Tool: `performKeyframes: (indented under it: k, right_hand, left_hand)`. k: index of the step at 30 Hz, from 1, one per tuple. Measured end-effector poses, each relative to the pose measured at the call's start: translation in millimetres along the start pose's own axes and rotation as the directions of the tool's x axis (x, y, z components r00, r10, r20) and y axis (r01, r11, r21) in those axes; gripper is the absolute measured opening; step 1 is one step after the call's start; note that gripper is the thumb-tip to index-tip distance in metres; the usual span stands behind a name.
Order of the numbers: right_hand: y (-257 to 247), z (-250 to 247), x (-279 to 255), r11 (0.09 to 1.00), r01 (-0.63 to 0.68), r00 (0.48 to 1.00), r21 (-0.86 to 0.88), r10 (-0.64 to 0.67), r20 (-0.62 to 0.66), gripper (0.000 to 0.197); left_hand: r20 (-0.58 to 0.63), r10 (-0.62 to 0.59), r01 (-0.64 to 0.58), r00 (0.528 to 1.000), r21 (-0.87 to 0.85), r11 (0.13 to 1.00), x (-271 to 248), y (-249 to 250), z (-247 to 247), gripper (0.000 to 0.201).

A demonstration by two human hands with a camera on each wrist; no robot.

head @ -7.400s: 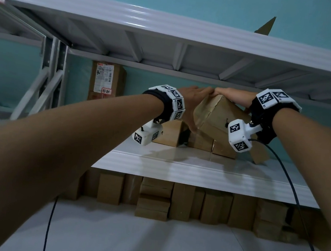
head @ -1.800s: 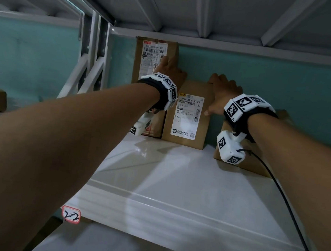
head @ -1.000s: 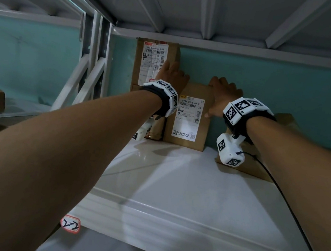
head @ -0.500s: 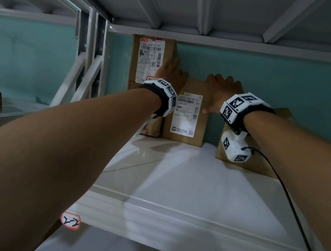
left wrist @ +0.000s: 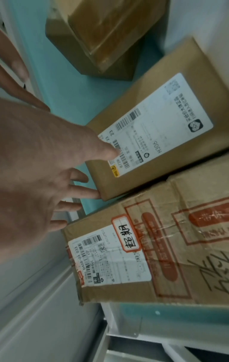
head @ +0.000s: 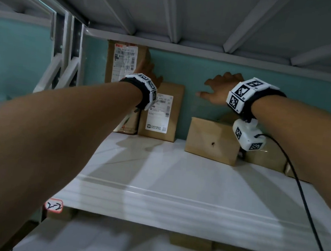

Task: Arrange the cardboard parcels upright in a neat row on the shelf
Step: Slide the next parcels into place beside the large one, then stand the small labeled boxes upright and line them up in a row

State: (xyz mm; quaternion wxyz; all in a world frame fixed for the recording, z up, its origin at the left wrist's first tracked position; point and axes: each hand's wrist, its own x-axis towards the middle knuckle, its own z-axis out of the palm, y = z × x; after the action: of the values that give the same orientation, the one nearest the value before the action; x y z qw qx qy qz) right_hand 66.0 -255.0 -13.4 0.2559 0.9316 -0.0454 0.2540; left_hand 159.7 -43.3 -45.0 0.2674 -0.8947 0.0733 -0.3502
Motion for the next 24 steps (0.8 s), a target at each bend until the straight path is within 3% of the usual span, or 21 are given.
performKeyframes:
  k: [3,6,11,14,24]
  right_hand:
    - [26.9,-8.1,-19.4,0.999,-0.035,0.999,-0.016,0.035,0.035,0.074]
    - [48.5,-11.5,-39.6,0.997,-0.067,0.995,-0.031,0.069,0.074,0.074]
    - [73.8,-9.4,-72.3,0.997,-0.074,0.994,-0.021,0.075,0.085,0.075]
    - [86.7,-4.7,-91.0,0.998,-0.052,0.994,-0.024,0.054,0.099,0.072]
    - [148.3,14.3,-146.1,0.996,-0.094,0.987,0.002,0.093,0.13,0.06]
  left_hand:
    - [0.002,-0.013,0.013,1.0,-0.177,0.984,-3.4,-0.8,-3.1,0.068]
    - [-0.013,0.056,-0.058,0.998,-0.146,0.988,-6.8,9.6,-15.8,0.068]
    - [0.02,0.067,-0.061,0.998,-0.224,0.973,-5.3,32.7,-36.8,0.076]
    - [-0.019,0.107,-0.109,0.994,-0.221,0.969,-12.5,55.8,-59.8,0.075]
    - [0.061,0.144,-0.119,0.988,-0.303,0.946,-40.7,124.7,-116.8,0.064]
